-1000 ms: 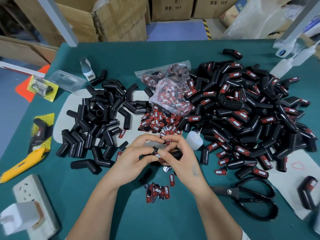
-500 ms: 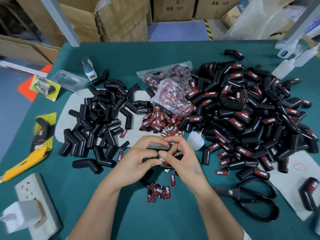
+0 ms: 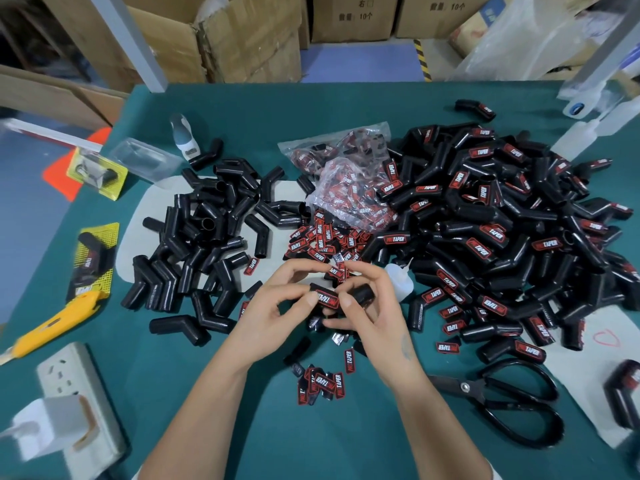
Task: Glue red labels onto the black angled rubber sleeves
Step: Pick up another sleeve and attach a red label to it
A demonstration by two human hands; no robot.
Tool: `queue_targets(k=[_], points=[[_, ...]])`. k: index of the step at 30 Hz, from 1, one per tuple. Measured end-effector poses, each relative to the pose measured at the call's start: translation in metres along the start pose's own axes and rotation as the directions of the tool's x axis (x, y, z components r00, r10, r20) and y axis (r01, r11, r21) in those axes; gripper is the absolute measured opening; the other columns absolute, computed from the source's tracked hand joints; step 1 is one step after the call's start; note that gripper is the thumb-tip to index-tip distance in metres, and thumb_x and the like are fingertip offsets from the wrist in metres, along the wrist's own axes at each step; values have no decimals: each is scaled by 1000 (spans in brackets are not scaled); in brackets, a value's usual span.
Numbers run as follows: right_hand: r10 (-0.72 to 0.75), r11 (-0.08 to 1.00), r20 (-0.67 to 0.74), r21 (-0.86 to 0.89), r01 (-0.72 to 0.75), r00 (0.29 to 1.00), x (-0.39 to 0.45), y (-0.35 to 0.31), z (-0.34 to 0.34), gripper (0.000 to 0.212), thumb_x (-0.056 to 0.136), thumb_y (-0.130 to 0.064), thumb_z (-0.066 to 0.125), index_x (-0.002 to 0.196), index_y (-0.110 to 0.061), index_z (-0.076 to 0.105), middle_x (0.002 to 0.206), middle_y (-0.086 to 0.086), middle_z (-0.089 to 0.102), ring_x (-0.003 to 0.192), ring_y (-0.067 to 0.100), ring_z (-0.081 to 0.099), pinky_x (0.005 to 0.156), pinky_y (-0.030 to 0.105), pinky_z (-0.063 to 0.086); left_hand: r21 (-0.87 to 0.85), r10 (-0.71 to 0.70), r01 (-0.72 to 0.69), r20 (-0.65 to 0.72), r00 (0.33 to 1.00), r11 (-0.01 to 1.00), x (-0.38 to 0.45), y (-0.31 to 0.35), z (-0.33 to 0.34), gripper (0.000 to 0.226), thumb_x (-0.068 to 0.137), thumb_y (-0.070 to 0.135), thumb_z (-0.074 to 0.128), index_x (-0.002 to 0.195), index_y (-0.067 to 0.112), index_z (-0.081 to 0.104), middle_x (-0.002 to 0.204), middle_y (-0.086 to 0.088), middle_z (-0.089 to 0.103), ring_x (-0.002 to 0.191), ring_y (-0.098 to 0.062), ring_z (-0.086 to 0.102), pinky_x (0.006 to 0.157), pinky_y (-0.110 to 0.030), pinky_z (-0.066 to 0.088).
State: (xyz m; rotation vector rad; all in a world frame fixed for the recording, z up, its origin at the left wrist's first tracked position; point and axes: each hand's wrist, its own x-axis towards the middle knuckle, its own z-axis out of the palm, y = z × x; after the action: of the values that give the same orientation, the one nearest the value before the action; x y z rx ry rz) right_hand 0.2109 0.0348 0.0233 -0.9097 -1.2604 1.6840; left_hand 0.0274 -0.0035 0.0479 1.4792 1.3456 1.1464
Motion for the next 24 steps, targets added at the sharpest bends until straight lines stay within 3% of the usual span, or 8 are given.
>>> queue_targets(k=[6, 11, 14, 16, 20, 24], points=[[-43, 999, 21, -19, 44, 999, -1, -1, 3, 41, 101, -20, 63, 139, -33, 56, 111, 2, 62, 104, 21, 70, 85, 39, 63, -59, 17, -20, -51, 999, 998, -1, -8, 1, 35, 102, 18, 58, 72, 31, 71, 136, 0, 66, 136, -30, 57, 118, -43, 40], [-28, 998, -7, 59, 29, 1000, -1, -7, 2, 36, 99, -23, 67, 134, -28, 59, 113, 5, 68, 97, 36, 76, 87, 41, 63, -133, -53, 48, -37, 998, 990, -2, -10, 4, 31, 106, 25, 54, 98, 13, 82, 140, -1, 62, 139, -28, 53, 118, -36, 39], [14, 991, -6, 131, -13, 1000, -2, -9, 2, 24, 104, -18, 63, 128, -19, 62, 116, 10, 72, 94, 40, 77, 83, 38, 64, -217, -86, 75, -41, 995, 973, -2, -8, 3, 25, 104, 28, 57, 102, 18, 80, 136, -2, 60, 136, -25, 54, 112, -31, 42], [65, 985, -17, 163, -61, 998, -3, -12, 2, 15, 103, -26, 65, 116, -19, 67, 113, 14, 76, 89, 37, 78, 76, 34, 64, -239, -74, 67, -19, 997, 969, -2, -8, 2, 20, 100, 26, 64, 109, 17, 79, 135, -4, 58, 134, -24, 55, 113, -33, 42], [122, 983, -20, 138, -118, 992, -3, -14, 1, 26, 93, -44, 68, 101, -19, 69, 102, 16, 77, 84, 33, 78, 70, 31, 64, -232, -23, 12, -45, 999, 973, -2, -6, 3, 23, 98, 37, 72, 114, 22, 80, 133, 0, 59, 133, -27, 54, 114, -34, 42], [110, 992, 15, 56, -111, 994, -3, -12, 1, 31, 97, -47, 64, 105, -18, 70, 105, 10, 75, 97, 27, 75, 76, 36, 64, -227, 5, -21, -73, 997, 974, -3, -6, 2, 24, 98, 40, 71, 112, 23, 81, 132, 1, 61, 132, -26, 55, 111, -33, 44]])
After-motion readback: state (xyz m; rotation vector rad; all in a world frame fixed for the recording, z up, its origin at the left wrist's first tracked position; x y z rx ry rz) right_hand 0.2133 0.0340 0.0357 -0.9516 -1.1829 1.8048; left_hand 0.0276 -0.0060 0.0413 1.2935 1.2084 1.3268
